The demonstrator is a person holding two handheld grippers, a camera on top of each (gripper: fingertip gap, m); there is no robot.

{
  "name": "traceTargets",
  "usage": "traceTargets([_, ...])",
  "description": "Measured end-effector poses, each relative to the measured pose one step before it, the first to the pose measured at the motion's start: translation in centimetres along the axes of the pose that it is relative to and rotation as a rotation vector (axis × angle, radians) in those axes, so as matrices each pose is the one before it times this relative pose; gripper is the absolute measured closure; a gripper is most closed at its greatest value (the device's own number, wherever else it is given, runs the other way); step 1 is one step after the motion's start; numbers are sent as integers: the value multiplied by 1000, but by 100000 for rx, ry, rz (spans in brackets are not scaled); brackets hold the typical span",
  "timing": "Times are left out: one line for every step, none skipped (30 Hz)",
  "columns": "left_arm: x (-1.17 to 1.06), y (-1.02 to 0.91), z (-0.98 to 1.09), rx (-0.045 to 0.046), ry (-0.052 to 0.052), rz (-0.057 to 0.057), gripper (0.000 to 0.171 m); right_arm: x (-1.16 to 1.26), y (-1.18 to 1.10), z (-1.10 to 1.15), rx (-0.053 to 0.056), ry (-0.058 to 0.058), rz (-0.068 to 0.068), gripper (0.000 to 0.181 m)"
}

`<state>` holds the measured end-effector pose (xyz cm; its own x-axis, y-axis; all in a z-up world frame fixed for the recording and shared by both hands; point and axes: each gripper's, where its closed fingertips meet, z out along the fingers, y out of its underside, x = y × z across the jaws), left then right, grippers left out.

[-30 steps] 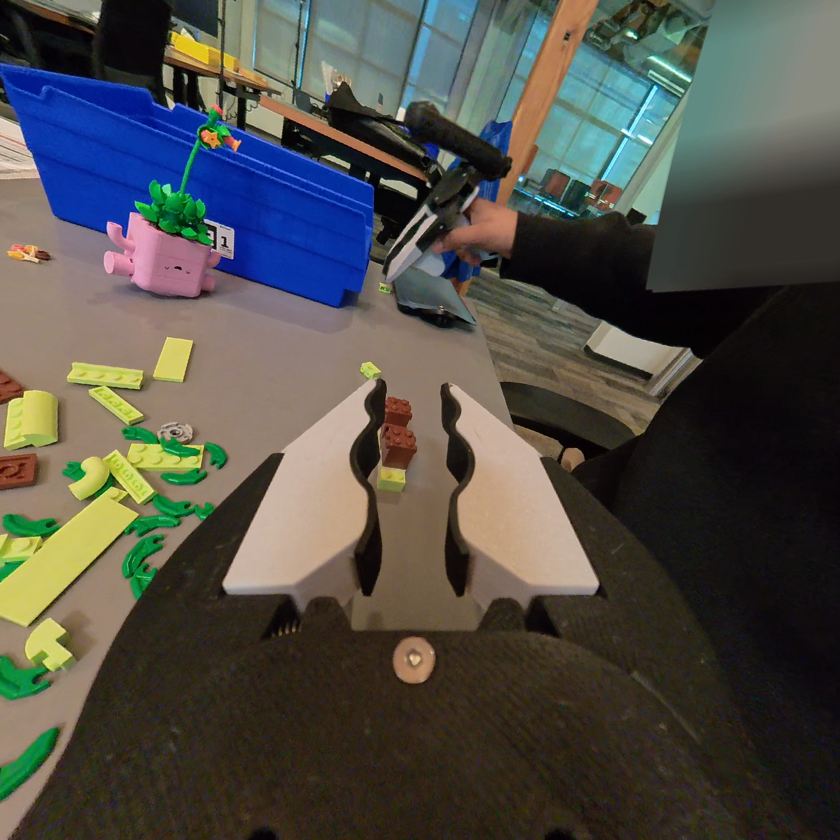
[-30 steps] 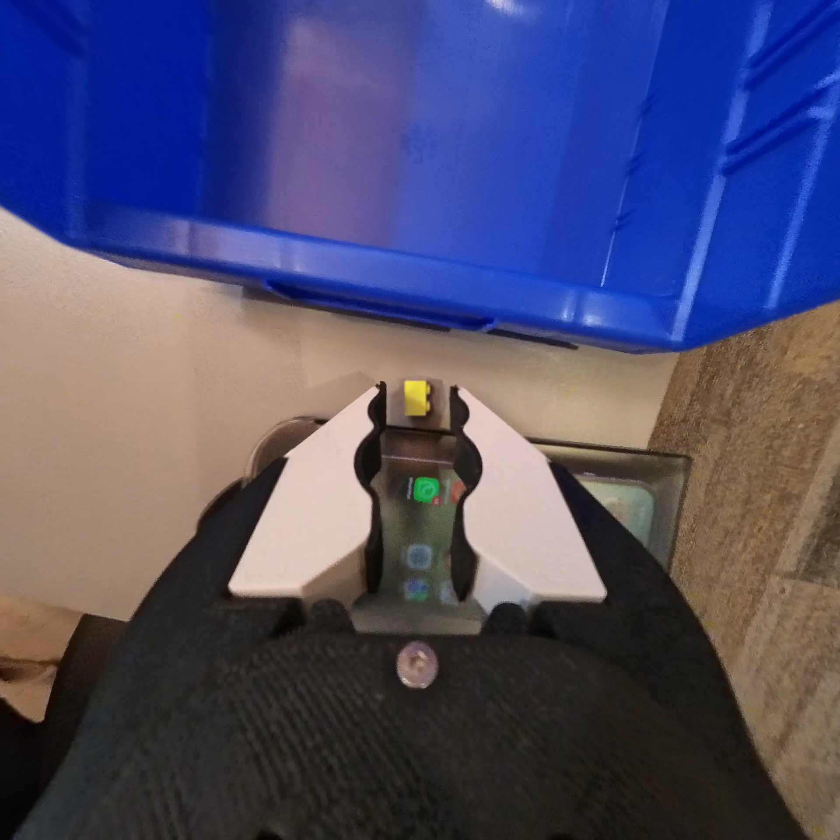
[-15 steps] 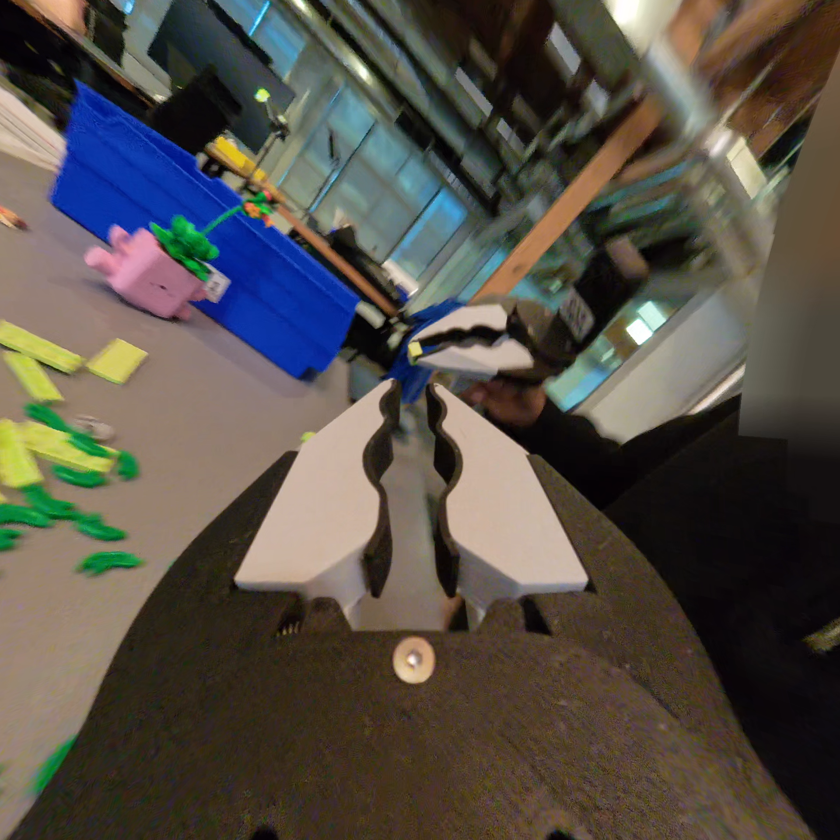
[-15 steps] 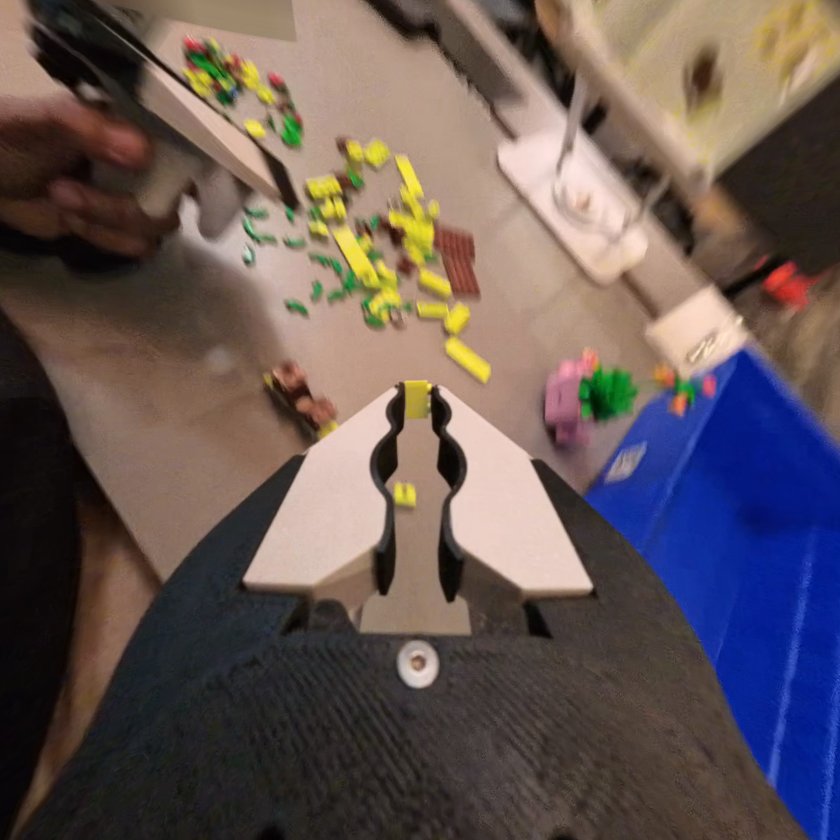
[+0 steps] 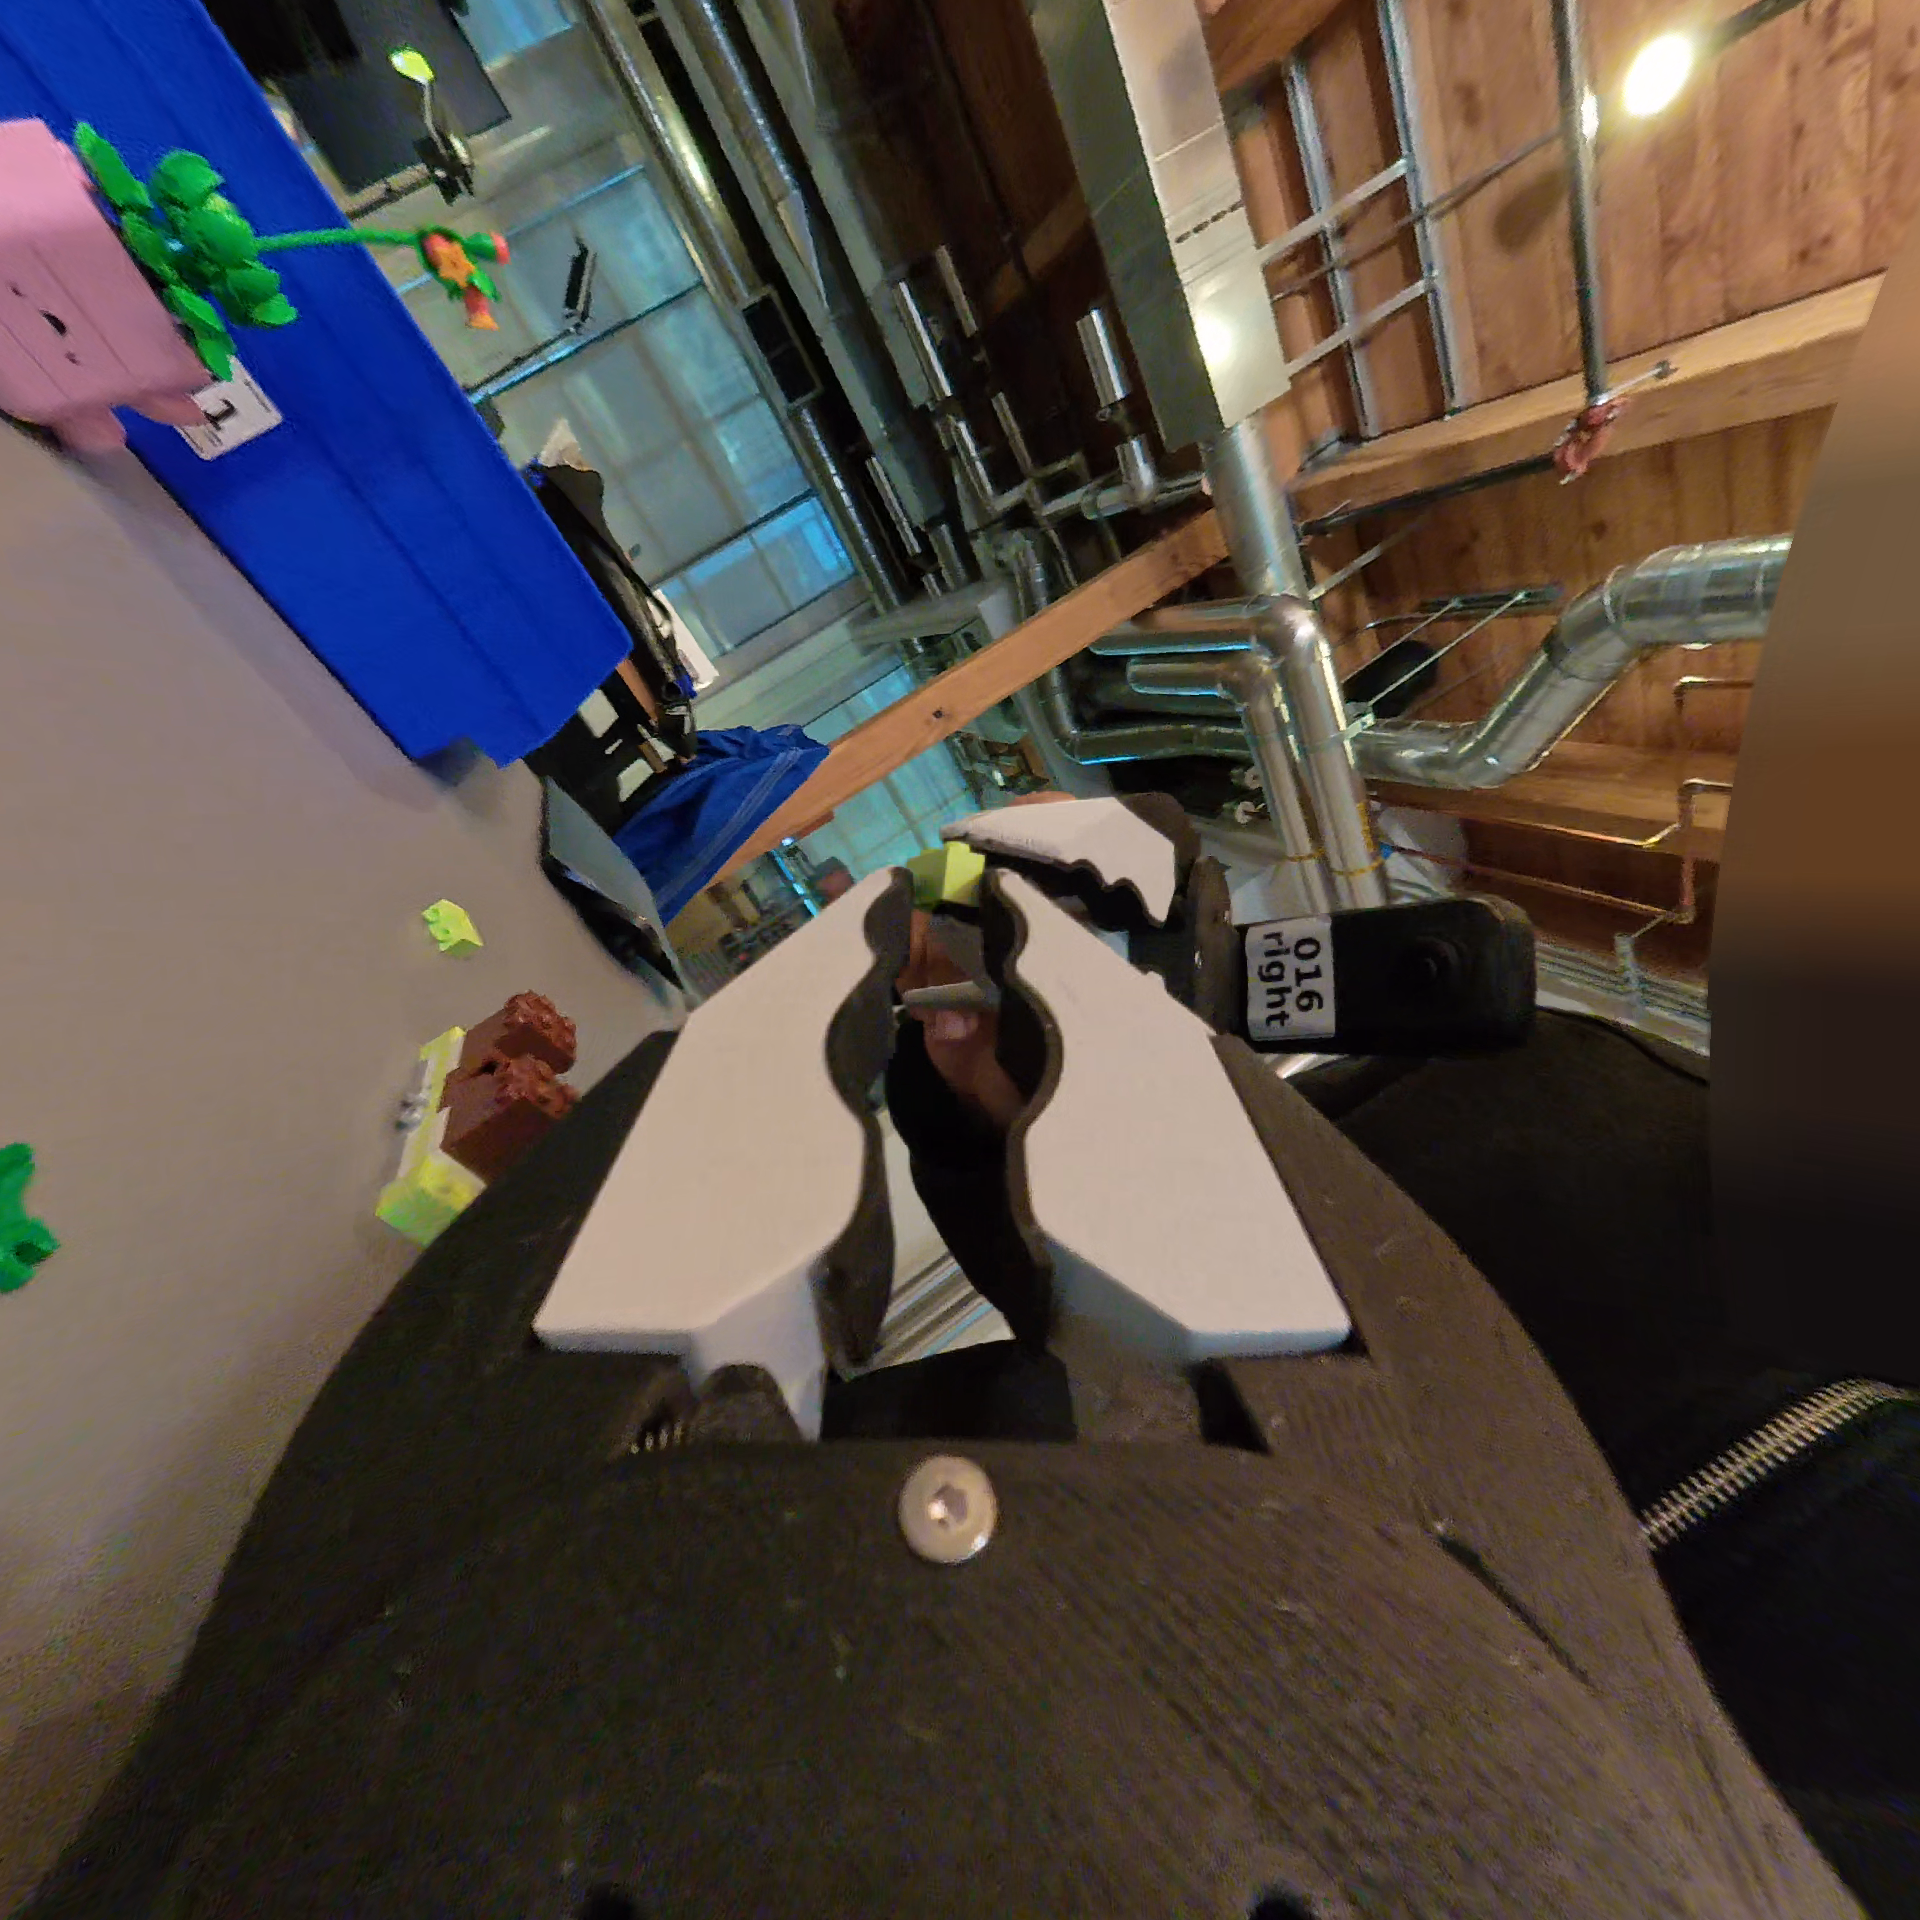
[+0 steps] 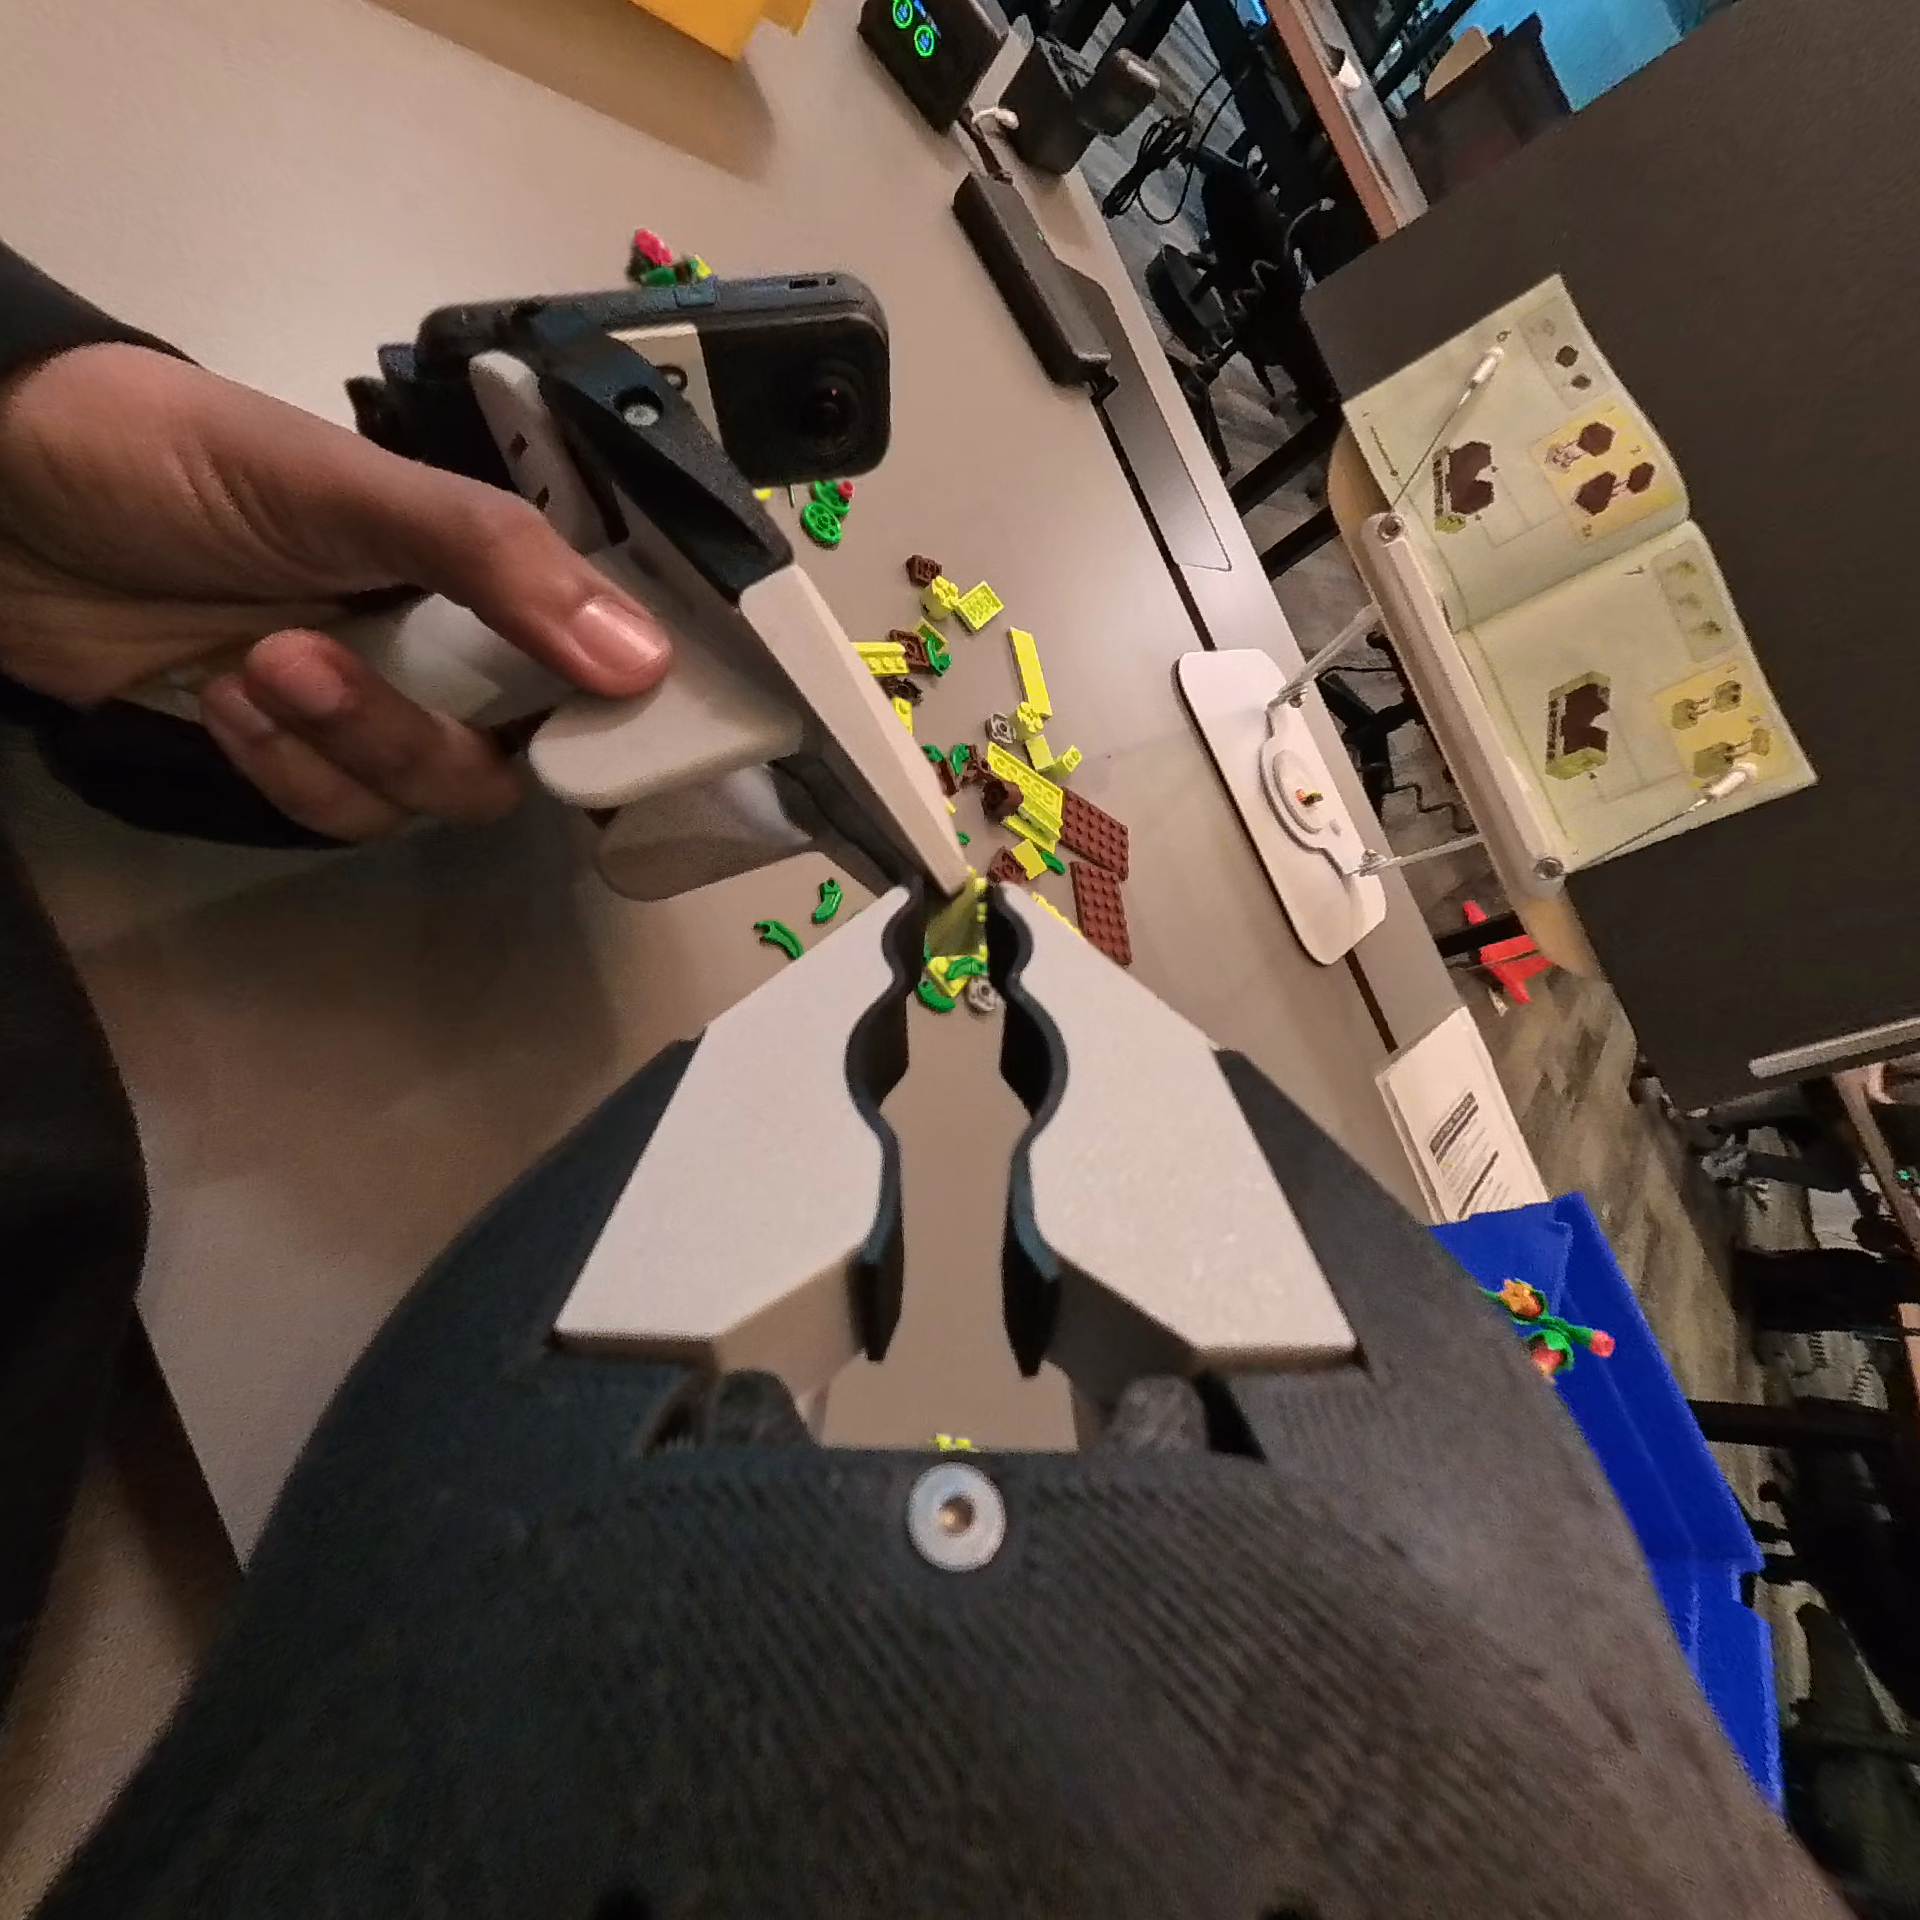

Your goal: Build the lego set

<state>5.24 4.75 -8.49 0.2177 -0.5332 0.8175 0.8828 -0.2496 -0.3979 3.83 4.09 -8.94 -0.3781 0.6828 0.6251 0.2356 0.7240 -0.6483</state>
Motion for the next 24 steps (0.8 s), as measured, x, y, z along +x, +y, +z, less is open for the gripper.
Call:
traceTargets([96,-57,-36,469,1099,-1229,164,-76,-4,-37,-120,-371,-18,173])
traceTargets([-60,-33,-60,-61,-104,-779,166,-158,39,-85,282,-1532,708,171])
traceTargets([11,-53,-97,-265,377,62,167,-421,-76,-178,1505,-3724,871,164])
traceTargets([-14,-79,-103,-350,131,197,167,-604,-82,-273,1912,-5335,603,157])
traceTargets([-43,6,-83,-1137,-10,285,167,-365,34,-325,1027,-4352,35,155])
traceTargets([42,9,-44,-1274,346,675,167,31,137,-405,33,-2192,-657,157])
traceTargets([111,-40,-52,-1191,596,700,167,141,102,-441,56,-1958,-1347,156])
traceTargets([150,102,-8,-2361,763,909,167,37,34,-435,286,-3070,-1381,153])
traceTargets([137,312,53,-4113,984,701,167,-164,-16,-404,442,-4540,-869,149])
traceTargets([197,453,79,-5027,1650,373,167,-378,-90,-333,810,-5865,-306,145])
traceTargets([286,527,115,-5253,2336,-457,167,-412,-96,-268,716,-5785,171,142])
traceTargets([329,507,141,-4808,2725,-956,167,-420,-155,-222,816,-5512,183,143])
traceTargets([351,485,154,-3983,2676,-746,166,-409,-239,-169,988,-4866,-566,145])
traceTargets([350,415,156,-3090,2411,-315,166,-255,-350,-132,1430,-3069,-1601,148])
traceTargets([379,443,233,-3000,2520,-267,166,-242,-458,-76,1780,-2361,-2363,150])
traceTargets([399,461,269,-2943,2678,-426,166,-290,-434,21,1378,-2439,-2385,150])
traceTargets([343,438,291,-2552,2567,-649,166,-316,-356,113,634,-2498,-2051,149])
traceTargets([213,384,246,-2017,2241,-1303,166,-350,-216,197,-224,-2599,-1903,149])
traceTargets([163,273,203,-1171,2151,-1282,166,-261,-84,228,-815,-1861,-1946,150])
traceTargets([199,175,169,-487,2284,-963,166,-215,24,237,-1403,-1595,-2170,152])
traceTargets([206,148,153,-637,2111,-973,166,-235,53,198,-1502,-1666,-2120,157])
traceTargets([89,173,122,-932,960,-548,167,-211,-28,124,-930,-1644,-1738,160])
traceTargets([54,89,-16,-384,505,301,167,-45,-88,36,-394,-729,-936,160])
traceTargets([85,-154,-116,906,511,-82,167,84,-70,-5,-161,-159,-83,163])
